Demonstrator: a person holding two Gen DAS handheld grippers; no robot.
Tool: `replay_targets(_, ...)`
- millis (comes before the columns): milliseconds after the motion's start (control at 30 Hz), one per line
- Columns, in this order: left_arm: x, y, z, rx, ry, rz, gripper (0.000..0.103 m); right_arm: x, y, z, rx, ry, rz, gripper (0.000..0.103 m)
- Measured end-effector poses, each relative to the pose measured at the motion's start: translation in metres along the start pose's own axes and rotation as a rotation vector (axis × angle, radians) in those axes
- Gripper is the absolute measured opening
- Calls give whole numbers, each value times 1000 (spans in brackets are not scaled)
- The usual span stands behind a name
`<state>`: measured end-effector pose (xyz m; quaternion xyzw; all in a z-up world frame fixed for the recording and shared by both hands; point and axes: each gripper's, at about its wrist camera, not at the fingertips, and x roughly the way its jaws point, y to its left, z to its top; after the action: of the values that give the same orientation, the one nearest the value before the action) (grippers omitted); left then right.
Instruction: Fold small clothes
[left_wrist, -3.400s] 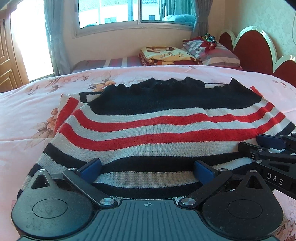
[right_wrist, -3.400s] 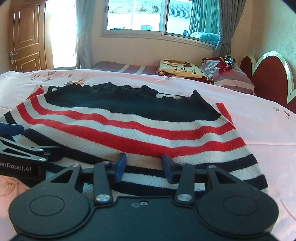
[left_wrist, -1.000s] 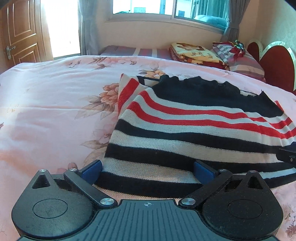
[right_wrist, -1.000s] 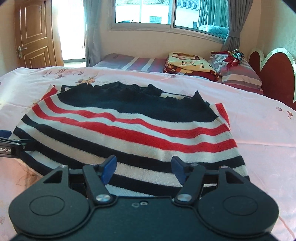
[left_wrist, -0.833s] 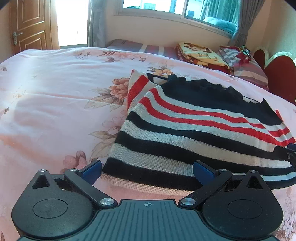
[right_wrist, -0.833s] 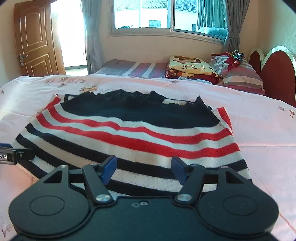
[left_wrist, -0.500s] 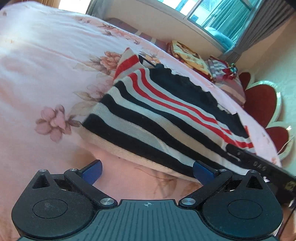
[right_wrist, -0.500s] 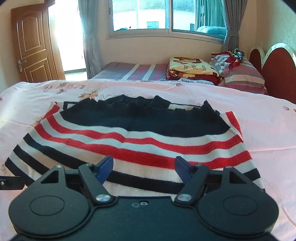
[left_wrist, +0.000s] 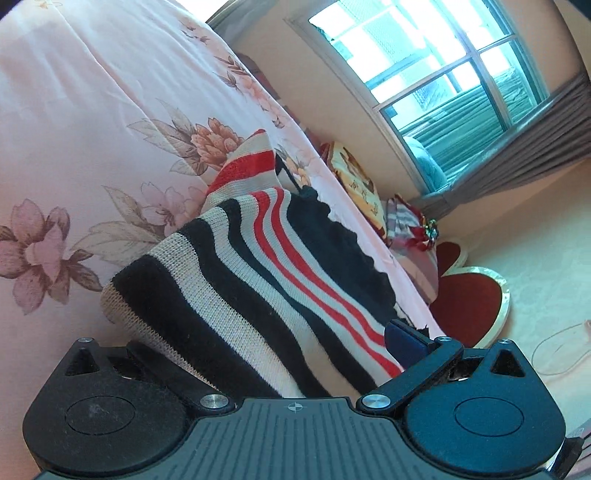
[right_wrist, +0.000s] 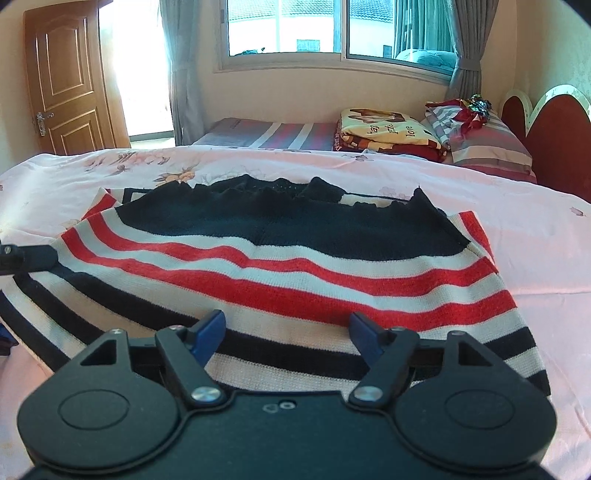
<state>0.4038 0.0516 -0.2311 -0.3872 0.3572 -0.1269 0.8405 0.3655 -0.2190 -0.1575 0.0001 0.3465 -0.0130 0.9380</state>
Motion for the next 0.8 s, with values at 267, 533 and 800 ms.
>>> replay_targets(267, 15, 5, 5, -5, -11, 31, 43, -1, -5, 15, 17, -60, -20, 71)
replay_targets(533, 1, -42, 12, 212, -59, -11, 22, 27, 7, -2, -83, -11, -34, 74)
replay_targets(800, 16, -137, 10, 513, -32, -158, 22, 0, -22, 4, 71, -64, 2, 71)
